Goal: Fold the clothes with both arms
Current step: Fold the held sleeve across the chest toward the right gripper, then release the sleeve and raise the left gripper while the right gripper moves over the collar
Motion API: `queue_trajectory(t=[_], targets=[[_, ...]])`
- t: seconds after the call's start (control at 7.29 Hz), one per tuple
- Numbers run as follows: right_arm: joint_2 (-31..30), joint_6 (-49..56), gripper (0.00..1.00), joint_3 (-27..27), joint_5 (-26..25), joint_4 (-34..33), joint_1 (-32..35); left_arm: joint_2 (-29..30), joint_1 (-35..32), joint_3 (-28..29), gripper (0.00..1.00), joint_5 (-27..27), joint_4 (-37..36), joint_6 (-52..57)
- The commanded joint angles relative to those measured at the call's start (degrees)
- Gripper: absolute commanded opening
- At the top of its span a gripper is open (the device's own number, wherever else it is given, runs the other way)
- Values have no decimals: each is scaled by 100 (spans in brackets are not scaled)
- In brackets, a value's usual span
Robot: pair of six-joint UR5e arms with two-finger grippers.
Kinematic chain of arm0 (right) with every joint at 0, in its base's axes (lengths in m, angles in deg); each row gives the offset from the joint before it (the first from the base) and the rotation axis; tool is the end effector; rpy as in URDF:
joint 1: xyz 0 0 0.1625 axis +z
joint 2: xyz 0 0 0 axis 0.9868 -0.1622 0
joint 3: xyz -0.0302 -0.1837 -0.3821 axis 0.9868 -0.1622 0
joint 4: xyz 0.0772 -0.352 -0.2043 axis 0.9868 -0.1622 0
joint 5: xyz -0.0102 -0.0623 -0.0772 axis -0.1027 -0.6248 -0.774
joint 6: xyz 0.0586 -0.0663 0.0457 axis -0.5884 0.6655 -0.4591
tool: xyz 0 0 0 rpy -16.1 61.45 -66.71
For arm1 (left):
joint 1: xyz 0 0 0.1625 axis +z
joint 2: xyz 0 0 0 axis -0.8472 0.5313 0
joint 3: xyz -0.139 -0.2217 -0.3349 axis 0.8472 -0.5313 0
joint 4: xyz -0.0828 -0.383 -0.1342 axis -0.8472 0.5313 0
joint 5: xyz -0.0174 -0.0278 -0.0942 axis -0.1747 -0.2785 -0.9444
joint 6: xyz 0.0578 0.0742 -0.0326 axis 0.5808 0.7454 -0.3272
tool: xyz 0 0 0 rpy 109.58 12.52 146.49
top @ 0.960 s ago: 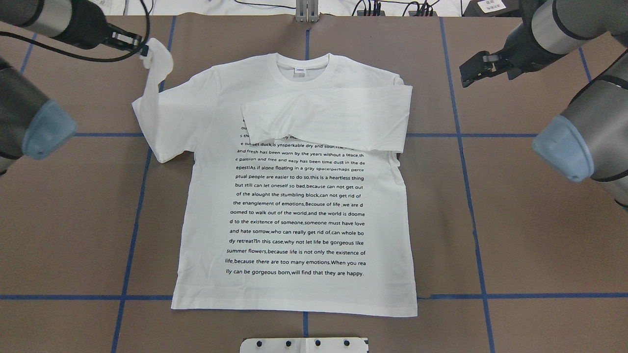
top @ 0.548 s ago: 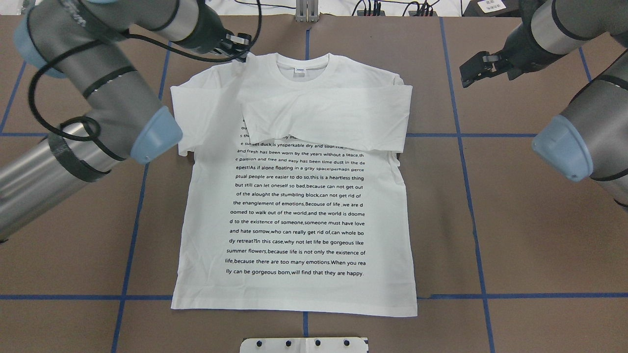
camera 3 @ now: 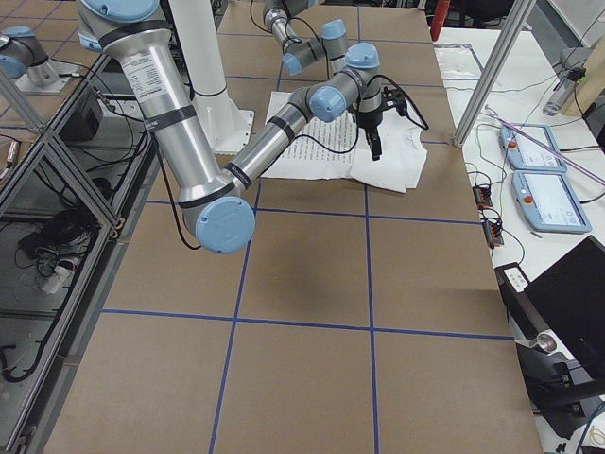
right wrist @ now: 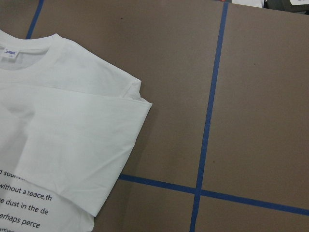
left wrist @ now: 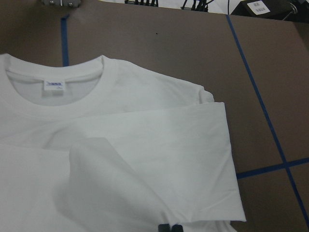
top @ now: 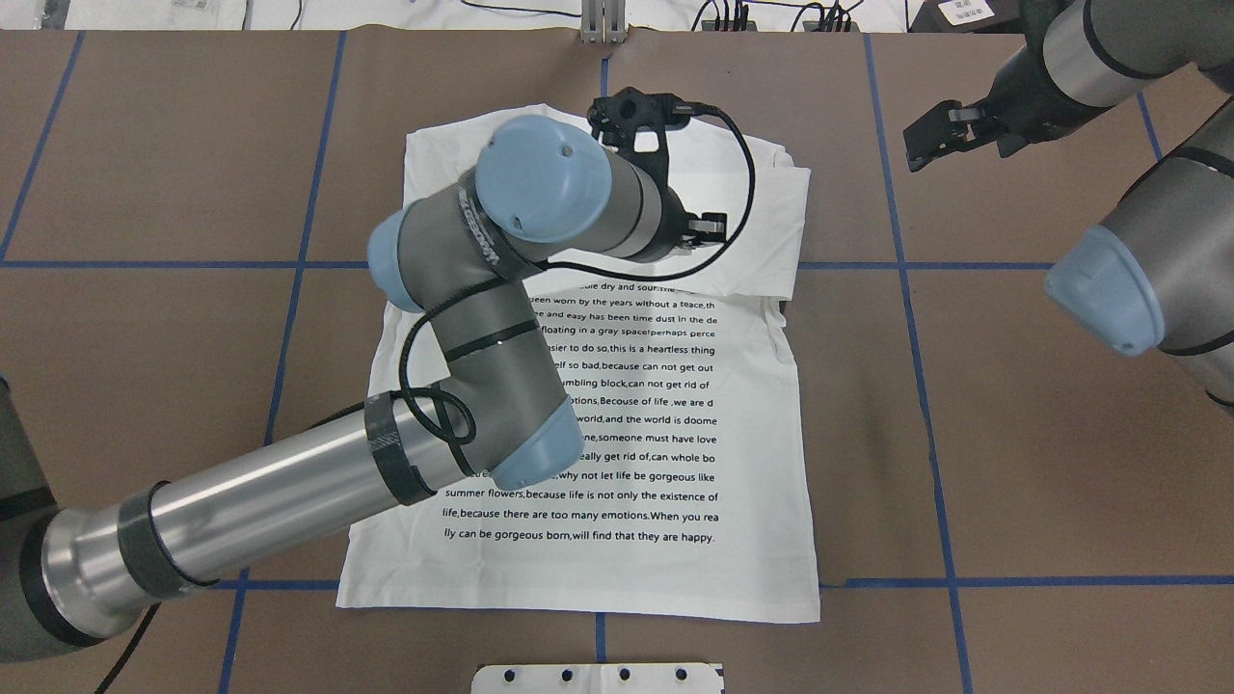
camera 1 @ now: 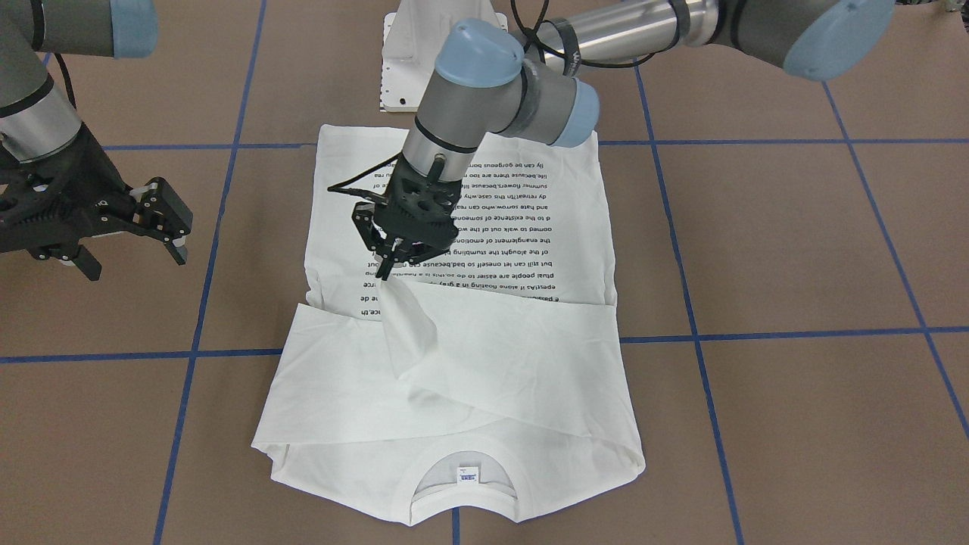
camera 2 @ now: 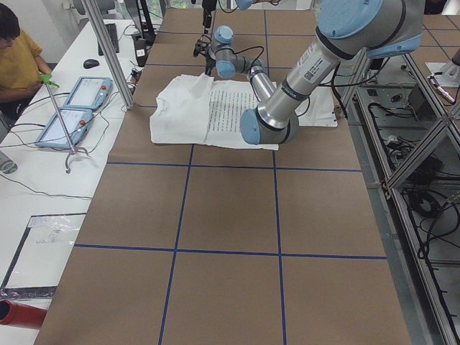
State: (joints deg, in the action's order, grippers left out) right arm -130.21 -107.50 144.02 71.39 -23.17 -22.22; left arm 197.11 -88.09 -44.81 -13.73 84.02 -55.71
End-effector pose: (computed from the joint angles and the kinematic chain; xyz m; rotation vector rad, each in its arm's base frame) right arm -0.2301 -0.5405 0.2732 0.3132 -0.7853 -0.0647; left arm 0.5982 -0.4857 0.0725 0.4757 1.2250 -0.0135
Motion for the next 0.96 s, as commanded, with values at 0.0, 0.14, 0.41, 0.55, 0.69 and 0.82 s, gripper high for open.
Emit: queue_trajectory(t=[0.0, 0.14, 0.41, 0.55, 0.69, 0.82], targets=[[17, -27, 100, -21, -10, 7, -17, -209, 311, 288, 100, 337, 956, 7], [96, -236, 100, -47, -18, 15, -79, -237, 128, 218, 100, 182, 758, 382], [586, -1077, 100, -256, -271, 16, -551, -1259, -905, -1294, 100, -1097, -557, 1811], [937, -1508, 100, -545, -639, -2, -876, -1953, -1485, -2130, 100, -1486, -1224, 2785], [1332, -1686, 100, -966, -904, -28, -1123, -2177, -2100, -2425, 100, -1768, -1779, 3838], [1736, -1888, 100, -1492, -1185, -28, -1386, -2319, -2533, -2446, 100, -2015, -1941, 4545]])
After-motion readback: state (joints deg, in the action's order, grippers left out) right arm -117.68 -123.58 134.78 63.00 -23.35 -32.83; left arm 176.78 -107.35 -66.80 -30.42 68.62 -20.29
